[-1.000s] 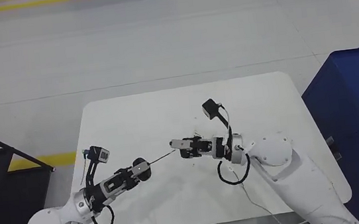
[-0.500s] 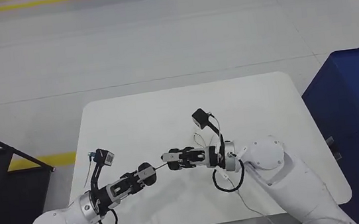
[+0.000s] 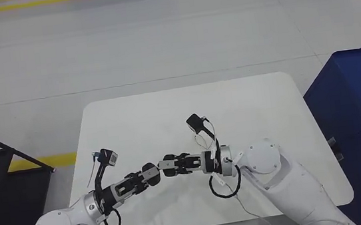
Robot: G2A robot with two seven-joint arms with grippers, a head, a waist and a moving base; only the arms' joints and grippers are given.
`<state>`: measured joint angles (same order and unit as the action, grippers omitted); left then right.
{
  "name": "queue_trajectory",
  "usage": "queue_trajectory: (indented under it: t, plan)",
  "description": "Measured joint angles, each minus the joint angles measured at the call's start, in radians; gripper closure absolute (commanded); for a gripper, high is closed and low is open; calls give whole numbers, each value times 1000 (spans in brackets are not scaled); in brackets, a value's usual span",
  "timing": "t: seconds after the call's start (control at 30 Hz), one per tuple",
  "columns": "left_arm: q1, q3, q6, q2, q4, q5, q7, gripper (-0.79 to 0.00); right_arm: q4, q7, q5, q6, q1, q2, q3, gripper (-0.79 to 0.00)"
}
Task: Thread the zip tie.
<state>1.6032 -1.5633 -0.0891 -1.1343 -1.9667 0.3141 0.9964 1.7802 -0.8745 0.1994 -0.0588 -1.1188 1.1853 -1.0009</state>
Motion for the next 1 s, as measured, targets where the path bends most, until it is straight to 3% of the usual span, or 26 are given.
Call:
queue_trajectory:
  t: [0.17,0.27,0.6,0.63,0.67,1.0]
  plan:
    - [0,3,1,4,2,5,-3,0,3,2,-8,8,-5,-1,2,-151]
    - [0,6,1,6,3,6,-6,0,5,0,-6,9,-6,-1,3,0]
    - [4,12,-7,13,0,11,-19,0,6,-4,-9,16,-11,-3,7,0]
    - [5,12,-7,13,-1,11,-20,-348,6,-4,-9,16,-11,-3,7,0]
    - [6,11,-7,14,-2,13,-22,-785,6,-3,-8,17,-11,-3,7,0]
    - [16,-38,-29,19,-1,135,-45,-785,-5,42,76,27,-30,-10,-76,0]
